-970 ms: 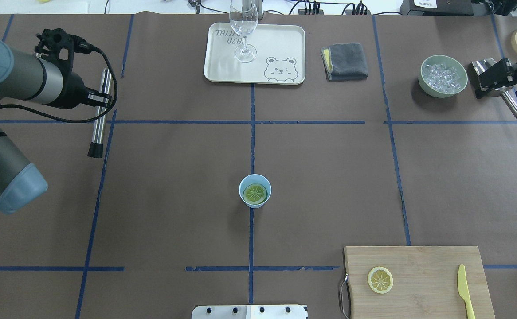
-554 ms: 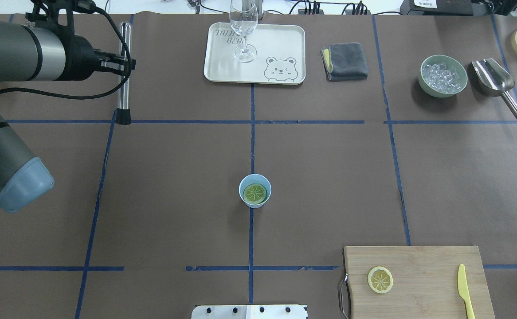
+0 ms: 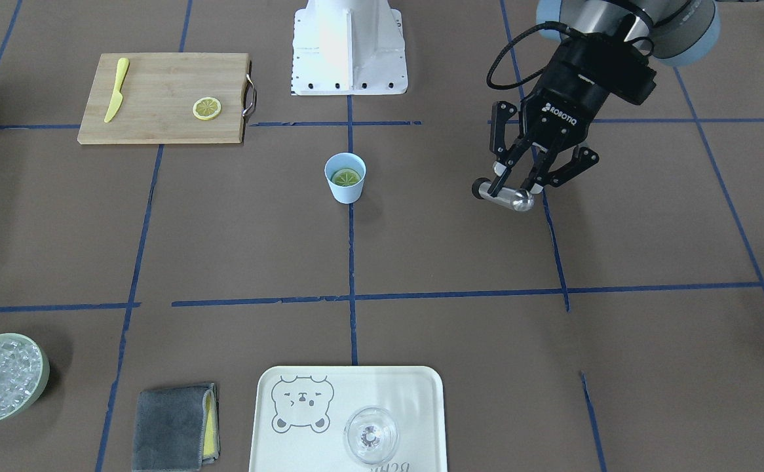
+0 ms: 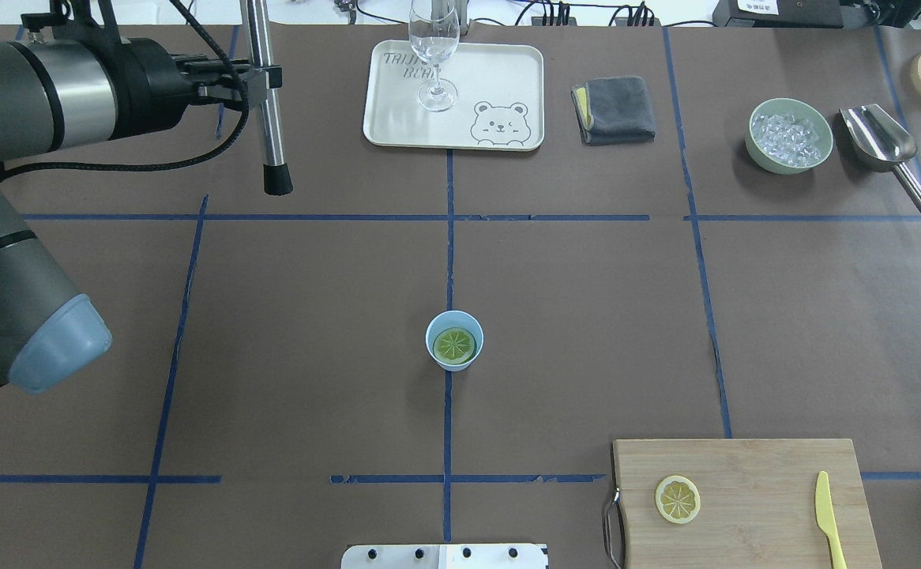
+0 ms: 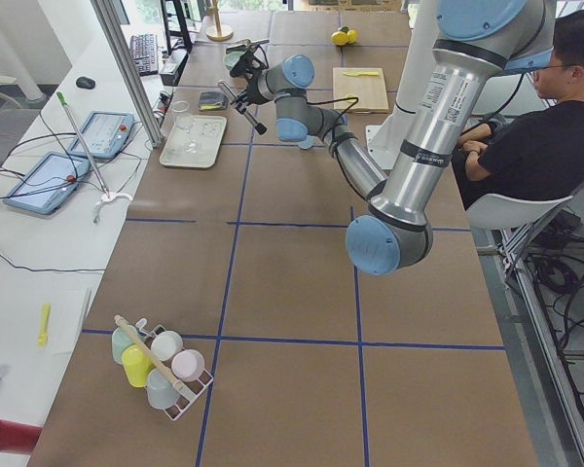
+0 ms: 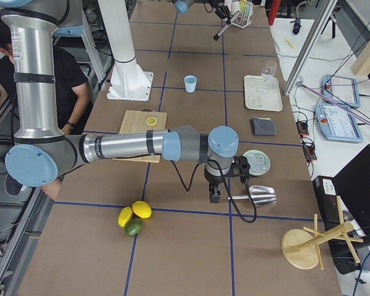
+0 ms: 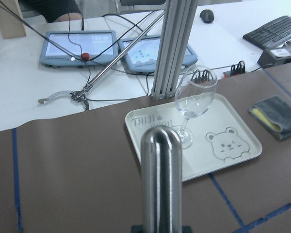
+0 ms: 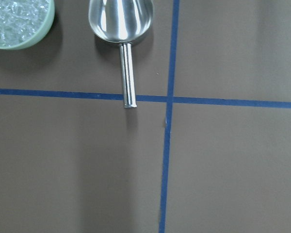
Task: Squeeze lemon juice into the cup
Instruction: 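Lift the steel muddler and carry it over the blue cup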
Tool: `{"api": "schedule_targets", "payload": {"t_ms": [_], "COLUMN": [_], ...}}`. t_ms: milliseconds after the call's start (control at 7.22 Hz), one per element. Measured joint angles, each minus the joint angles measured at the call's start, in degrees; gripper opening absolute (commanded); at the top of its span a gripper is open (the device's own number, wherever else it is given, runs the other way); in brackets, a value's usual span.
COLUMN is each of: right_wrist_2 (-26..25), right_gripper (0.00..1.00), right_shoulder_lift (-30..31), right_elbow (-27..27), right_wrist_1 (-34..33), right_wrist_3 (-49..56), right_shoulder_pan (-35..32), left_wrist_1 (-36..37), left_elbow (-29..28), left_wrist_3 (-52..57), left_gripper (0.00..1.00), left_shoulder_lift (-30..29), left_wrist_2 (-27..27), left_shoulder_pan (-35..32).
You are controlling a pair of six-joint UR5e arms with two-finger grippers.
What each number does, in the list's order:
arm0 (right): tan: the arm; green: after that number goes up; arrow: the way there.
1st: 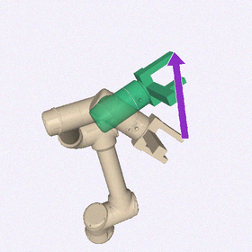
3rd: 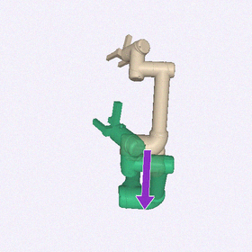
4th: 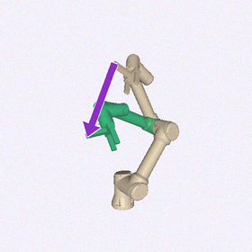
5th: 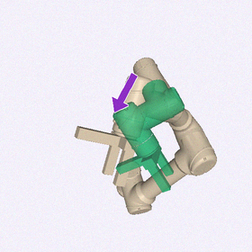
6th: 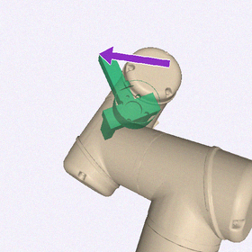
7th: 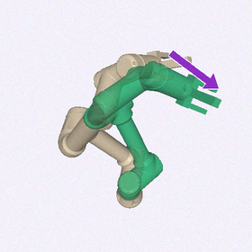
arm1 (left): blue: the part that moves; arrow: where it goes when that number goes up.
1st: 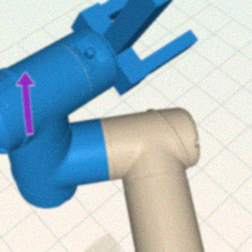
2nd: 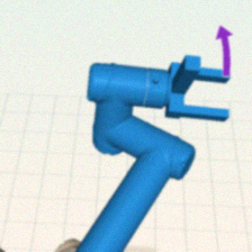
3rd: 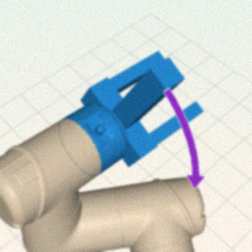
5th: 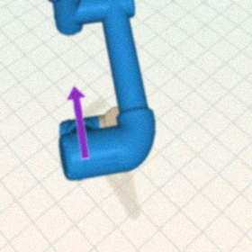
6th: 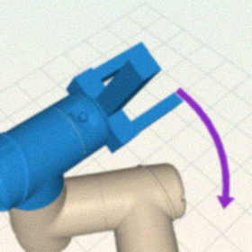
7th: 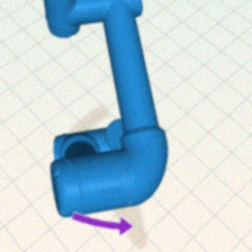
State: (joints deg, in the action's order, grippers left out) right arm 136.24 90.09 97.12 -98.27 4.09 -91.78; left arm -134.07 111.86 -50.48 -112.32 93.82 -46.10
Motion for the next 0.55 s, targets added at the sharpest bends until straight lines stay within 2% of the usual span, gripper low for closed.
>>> {"api": "schedule_targets", "payload": {"t_ms": [277,554], "right_wrist_2": [0.3,0.3], "right_gripper": [1.0,1.0], "right_shoulder_lift": [2.2,3.1], "right_elbow": [-1.4,-1.8], "right_wrist_1": [2.1,4.4], "right_wrist_3": [2.1,0.4], "right_shoulder_pan": [-2.4,-2.7], "left_wrist_1": [-3.6,-4.8], "left_elbow": [0.7,2.2], "left_wrist_3": [-0.4,0.1], "left_gripper": [0.0,0.0], "left_shoulder_lift": [0.2,0.2], "left_wrist_2": [-9.1,-21.6], "left_shoulder_pan": [4.7,11.6]}}
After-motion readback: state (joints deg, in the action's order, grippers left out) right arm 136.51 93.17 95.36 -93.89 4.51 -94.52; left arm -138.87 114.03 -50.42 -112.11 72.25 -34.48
